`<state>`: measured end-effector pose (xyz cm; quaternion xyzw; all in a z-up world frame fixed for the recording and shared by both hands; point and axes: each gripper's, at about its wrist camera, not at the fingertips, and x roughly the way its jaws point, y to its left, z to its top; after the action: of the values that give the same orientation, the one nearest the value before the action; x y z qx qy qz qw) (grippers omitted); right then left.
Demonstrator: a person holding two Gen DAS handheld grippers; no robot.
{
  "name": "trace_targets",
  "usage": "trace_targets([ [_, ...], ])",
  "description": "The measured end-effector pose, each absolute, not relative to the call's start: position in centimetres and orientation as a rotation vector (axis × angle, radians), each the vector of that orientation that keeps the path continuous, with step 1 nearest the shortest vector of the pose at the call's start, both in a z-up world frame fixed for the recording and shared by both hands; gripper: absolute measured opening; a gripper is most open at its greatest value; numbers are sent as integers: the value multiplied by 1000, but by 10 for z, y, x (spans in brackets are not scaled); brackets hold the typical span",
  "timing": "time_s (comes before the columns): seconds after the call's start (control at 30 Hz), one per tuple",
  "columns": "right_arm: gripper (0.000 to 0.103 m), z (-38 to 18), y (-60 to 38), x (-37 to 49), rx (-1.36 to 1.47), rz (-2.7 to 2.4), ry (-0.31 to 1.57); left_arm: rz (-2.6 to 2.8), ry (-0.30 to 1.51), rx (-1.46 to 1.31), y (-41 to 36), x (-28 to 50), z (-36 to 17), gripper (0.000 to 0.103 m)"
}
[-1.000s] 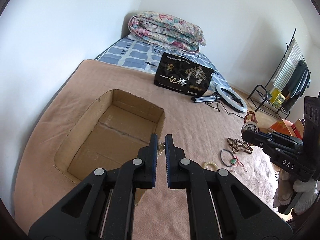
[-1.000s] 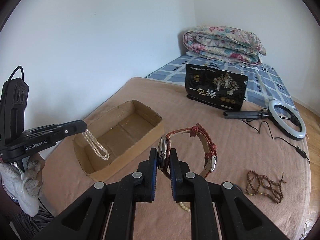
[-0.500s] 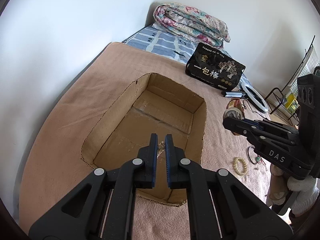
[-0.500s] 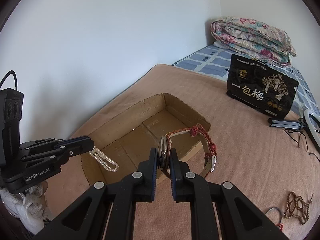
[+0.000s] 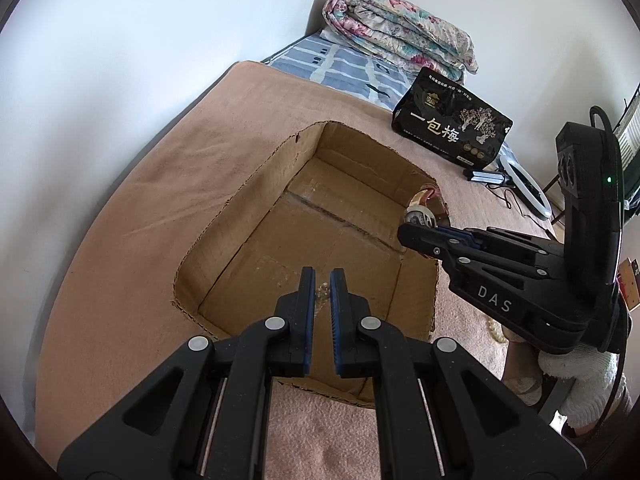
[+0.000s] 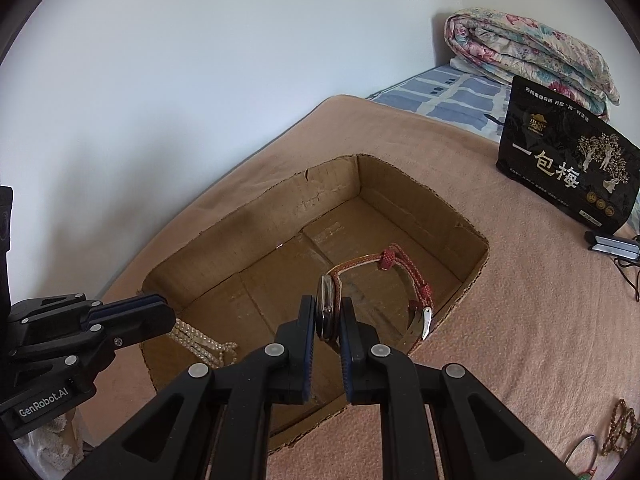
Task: Organize jewelry
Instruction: 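Open left tool dropping pearls into box while right tool releases the watch there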
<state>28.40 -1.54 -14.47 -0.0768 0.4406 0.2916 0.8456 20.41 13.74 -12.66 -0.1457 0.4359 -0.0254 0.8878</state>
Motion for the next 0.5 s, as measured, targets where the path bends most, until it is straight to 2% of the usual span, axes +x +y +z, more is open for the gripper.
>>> trace_targets([
  [0.1, 9, -149, -12, 285, -161, 621, 935, -51, 914, -298, 136, 206, -127, 5],
  [0.17, 16, -149, -11, 285, -159, 625, 931, -48, 916, -294, 135, 206, -127, 5],
  [0.2, 21, -148, -11, 284, -159, 628, 925, -47, 916, -291, 136, 207, -127, 5],
  [0.23, 33, -146, -11, 284, -158, 629, 916, -42, 916, -290, 136, 207, -127, 5],
  [0.27, 40, -144, -12, 283, -159, 626, 904, -38, 914, -296, 137, 207, -127, 5],
  [0.3, 44, -142, -12, 283, -160, 620, 897, -38, 915, -302, 137, 207, -127, 5],
  [0.33, 51, -140, -13, 283, -160, 613, 893, -36, 915, -305, 137, 207, -126, 6],
  [0.37, 60, -138, -15, 282, -158, 602, 889, -31, 913, -301, 137, 207, -125, 19],
  [0.43, 71, -133, -19, 280, -149, 577, 873, -19, 897, -291, 136, 205, -122, 42],
  [0.5, 73, -128, -25, 278, -137, 563, 859, -13, 886, -285, 134, 202, -119, 42],
])
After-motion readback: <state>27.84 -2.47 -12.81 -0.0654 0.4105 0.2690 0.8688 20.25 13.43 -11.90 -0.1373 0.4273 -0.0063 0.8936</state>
